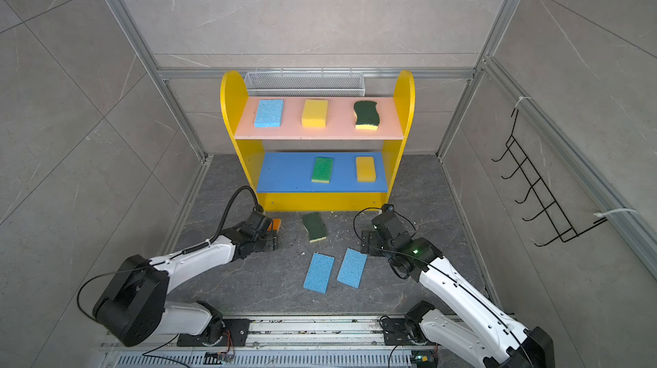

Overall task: Arrange cleaning sponges on a shelf
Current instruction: Pick up the cleaning sponge from the middle-left of the table, then place the cleaning sponge on the shelf.

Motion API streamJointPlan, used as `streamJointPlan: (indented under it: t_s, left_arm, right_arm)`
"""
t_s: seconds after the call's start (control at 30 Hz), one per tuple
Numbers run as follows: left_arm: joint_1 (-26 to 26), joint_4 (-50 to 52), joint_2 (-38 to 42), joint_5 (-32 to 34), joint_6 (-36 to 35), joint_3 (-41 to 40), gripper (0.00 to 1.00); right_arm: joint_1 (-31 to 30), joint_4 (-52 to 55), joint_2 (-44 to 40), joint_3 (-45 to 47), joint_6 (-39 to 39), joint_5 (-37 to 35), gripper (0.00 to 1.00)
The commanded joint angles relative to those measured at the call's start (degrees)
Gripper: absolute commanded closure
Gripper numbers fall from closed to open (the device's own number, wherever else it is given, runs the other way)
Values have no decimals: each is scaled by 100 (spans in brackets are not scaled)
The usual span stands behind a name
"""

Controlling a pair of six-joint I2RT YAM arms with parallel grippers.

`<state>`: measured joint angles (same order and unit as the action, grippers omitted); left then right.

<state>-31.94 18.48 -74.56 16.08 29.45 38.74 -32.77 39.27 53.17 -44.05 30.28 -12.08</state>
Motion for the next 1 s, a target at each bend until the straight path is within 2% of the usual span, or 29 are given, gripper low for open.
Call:
streamJointPlan:
  t_s: [0.0, 0.17, 0.33, 0.5, 0.73, 0.97]
  left_arm:
    - [-71, 562, 732, 115, -52, 169, 24]
    - [-161, 970, 1153, 48, -240, 792, 24]
    - [-539, 1091, 819, 546, -514, 1650, 25]
    - [-581, 782, 319, 795, -602, 2288, 25]
    - [-696, 630, -48, 881, -737, 2843, 25]
    - [-808, 738, 179, 976, -739, 2960, 27]
  right_arm:
    - [-18, 163, -105, -104, -95, -219, 5]
    - [-18, 84, -95, -95, -120, -240, 5]
    - [-16, 87, -287, -9, -171, -299, 5]
    - [-17, 150, -425, 11, -243, -363, 5]
    - [-14, 293, -587, 28, -328, -409, 4]
    - [-18, 249, -624, 22, -307, -366, 5]
